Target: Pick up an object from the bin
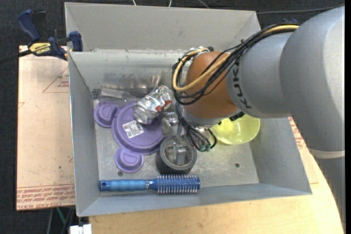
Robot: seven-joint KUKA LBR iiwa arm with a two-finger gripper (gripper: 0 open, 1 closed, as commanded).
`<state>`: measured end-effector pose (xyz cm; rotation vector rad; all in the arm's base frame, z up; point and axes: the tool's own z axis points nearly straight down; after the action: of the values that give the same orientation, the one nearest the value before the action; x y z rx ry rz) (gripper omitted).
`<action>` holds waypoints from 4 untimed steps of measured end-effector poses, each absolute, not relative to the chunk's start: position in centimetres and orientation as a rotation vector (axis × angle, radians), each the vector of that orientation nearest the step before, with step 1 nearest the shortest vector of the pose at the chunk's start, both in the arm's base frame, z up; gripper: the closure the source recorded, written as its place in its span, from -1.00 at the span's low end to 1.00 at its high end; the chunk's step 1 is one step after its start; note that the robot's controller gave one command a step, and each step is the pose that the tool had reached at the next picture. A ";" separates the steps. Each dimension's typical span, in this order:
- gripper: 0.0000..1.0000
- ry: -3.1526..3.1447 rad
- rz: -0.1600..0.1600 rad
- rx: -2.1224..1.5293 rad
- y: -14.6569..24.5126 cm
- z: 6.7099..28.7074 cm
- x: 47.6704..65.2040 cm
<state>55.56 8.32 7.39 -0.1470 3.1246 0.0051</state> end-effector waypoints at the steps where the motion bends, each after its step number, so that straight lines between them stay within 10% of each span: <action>1: -1.00 3.131 0.005 -0.148 8.3 7.3 55.4; 3: -1.00 3.112 -0.002 -0.147 14.0 7.3 54.2; 4: 1.00 3.121 0.003 -0.058 14.6 7.5 55.4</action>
Offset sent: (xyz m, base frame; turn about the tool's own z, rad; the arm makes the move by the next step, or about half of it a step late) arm -0.0101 0.0493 -0.0039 0.0447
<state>55.45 14.60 7.49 -0.0584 3.1207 0.0032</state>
